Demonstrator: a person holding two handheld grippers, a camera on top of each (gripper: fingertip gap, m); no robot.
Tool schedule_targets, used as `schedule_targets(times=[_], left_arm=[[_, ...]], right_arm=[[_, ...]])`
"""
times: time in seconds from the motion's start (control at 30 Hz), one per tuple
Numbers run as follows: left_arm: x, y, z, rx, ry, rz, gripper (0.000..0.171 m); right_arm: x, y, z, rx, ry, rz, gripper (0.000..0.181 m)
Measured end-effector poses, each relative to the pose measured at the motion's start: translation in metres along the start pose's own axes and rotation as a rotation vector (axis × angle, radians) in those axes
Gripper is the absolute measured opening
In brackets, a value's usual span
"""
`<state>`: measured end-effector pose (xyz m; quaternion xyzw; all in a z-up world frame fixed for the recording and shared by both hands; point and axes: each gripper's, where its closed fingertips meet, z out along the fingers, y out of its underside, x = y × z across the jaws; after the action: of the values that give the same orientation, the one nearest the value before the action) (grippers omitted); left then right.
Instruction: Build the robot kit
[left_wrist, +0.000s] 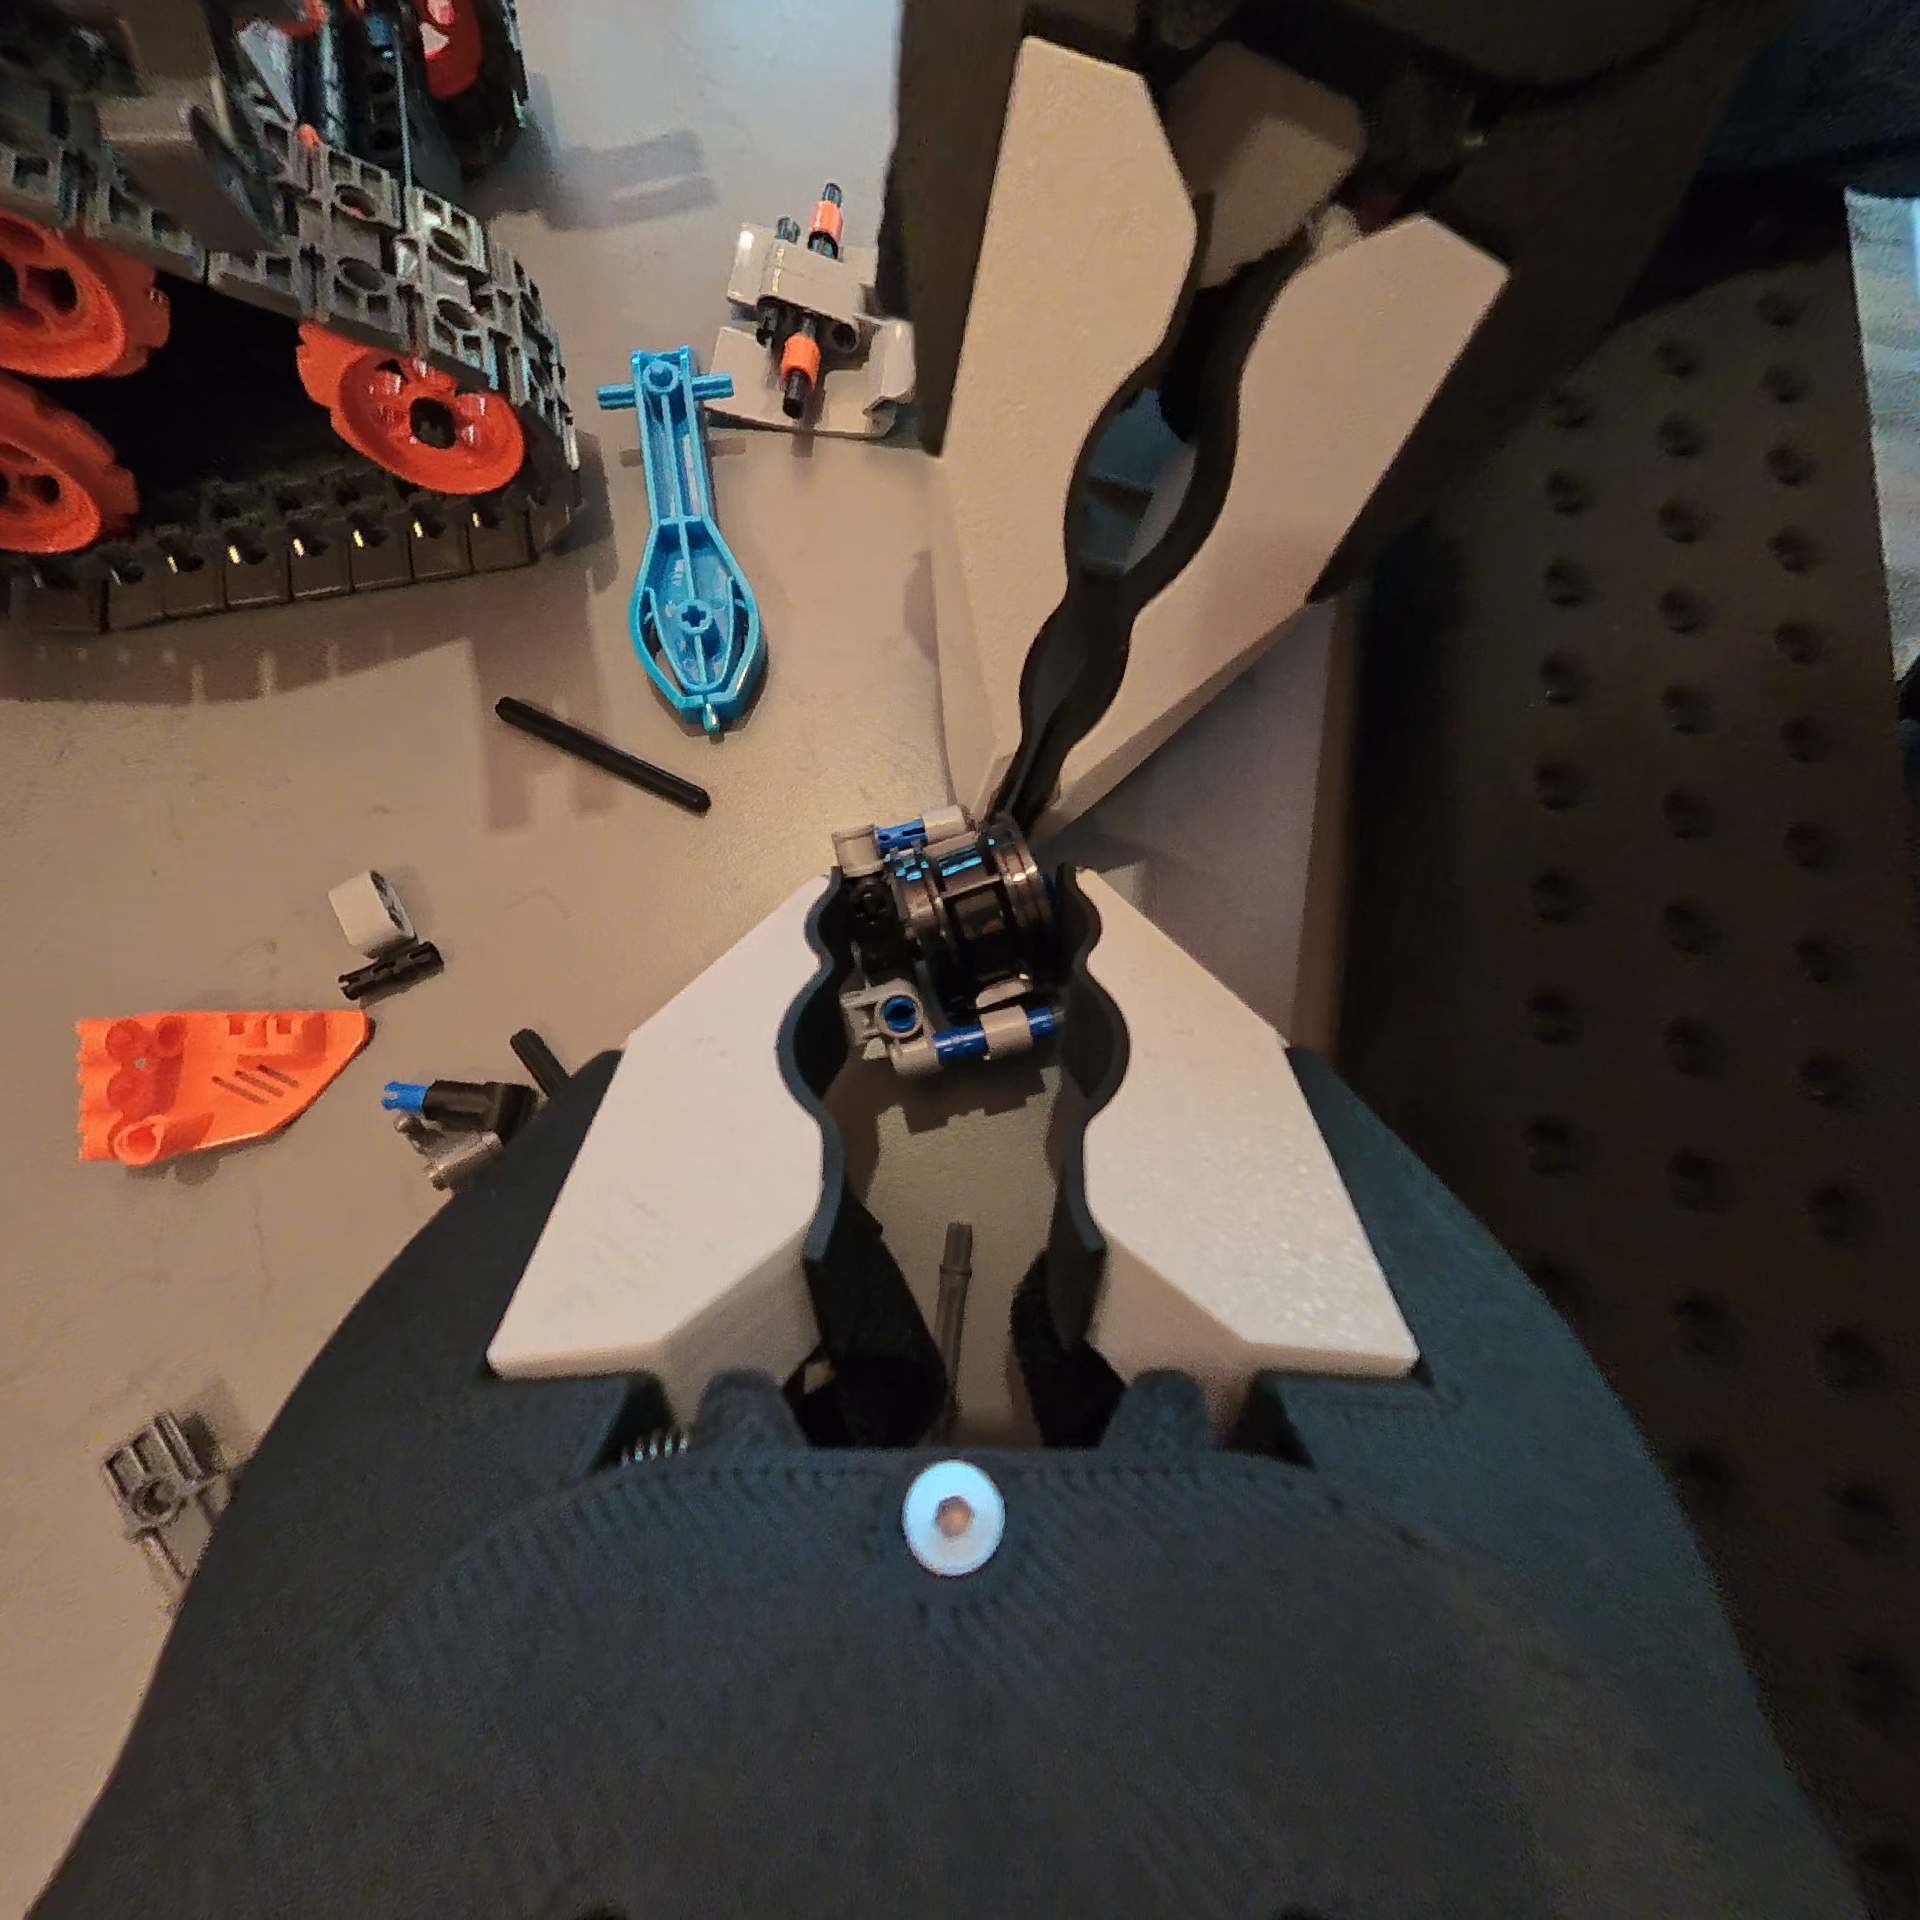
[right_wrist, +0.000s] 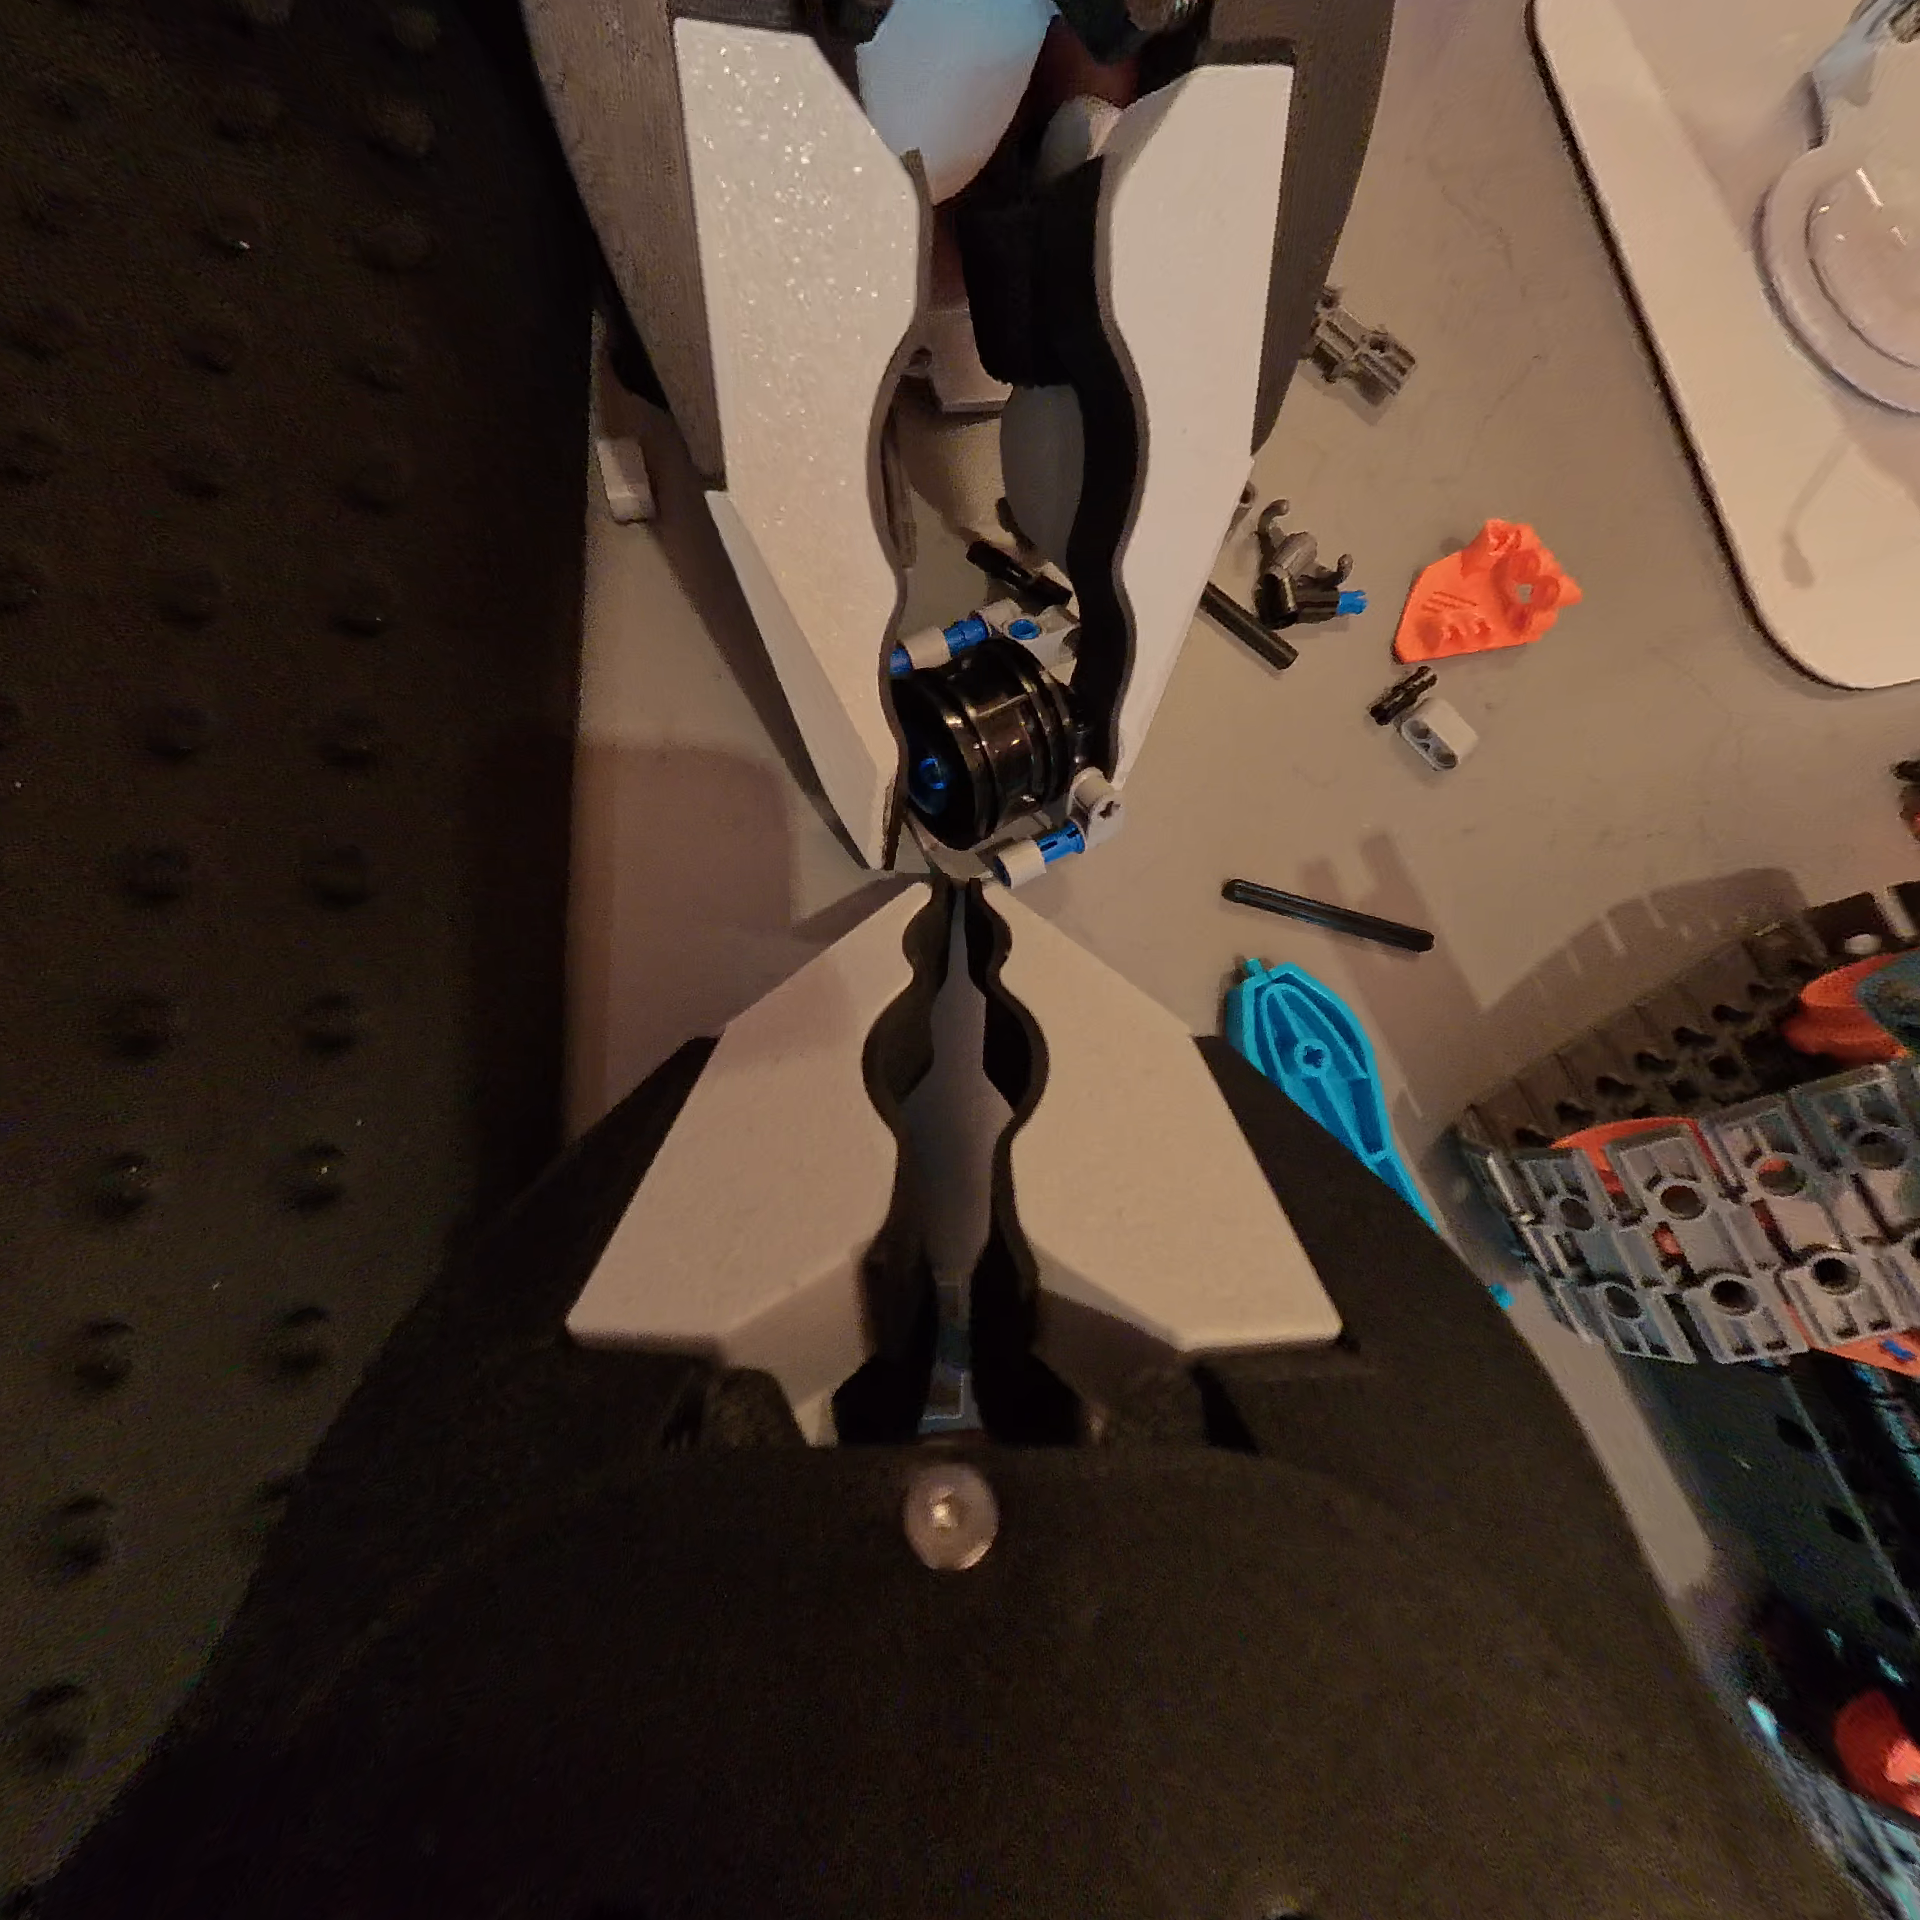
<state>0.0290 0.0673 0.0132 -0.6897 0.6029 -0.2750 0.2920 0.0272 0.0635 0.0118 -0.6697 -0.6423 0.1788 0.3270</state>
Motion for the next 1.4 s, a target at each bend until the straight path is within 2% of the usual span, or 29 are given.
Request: schedule_targets(times=[0.13, 0.2, 0.3, 0.47, 0.63, 0.87, 1.4], left_arm=[[0.002, 0.001, 0.002, -0.018, 0.005, 0.075, 0.036], [0.008, 0.002, 0.001, -0.017, 0.035, 0.118, 0.036], [0.010, 0.003, 0.000, -0.015, 0.055, 0.156, 0.036], [0.016, 0.002, 0.001, -0.008, 0.093, 0.178, 0.036], [0.018, 0.003, 0.000, -0.009, 0.104, 0.191, 0.036], [0.029, 0.004, 0.000, -0.005, 0.162, 0.228, 0.036], [0.033, 0.003, 0.000, -0.009, 0.171, 0.235, 0.036]], right_arm=[[-0.005, 0.001, -0.004, 0.031, -0.095, 0.057, 0.000], [0.002, 0.001, -0.010, 0.044, -0.063, 0.048, 0.002], [0.010, -0.004, -0.017, 0.094, -0.051, 0.059, 0.017], [0.003, -0.008, -0.013, 0.108, -0.094, 0.007, 0.025], [-0.002, -0.010, -0.011, 0.125, -0.158, 0.015, 0.019], [-0.014, -0.012, -0.008, 0.104, -0.259, 0.051, 0.021], [-0.019, -0.011, -0.010, 0.120, -0.241, 0.051, 0.021]])
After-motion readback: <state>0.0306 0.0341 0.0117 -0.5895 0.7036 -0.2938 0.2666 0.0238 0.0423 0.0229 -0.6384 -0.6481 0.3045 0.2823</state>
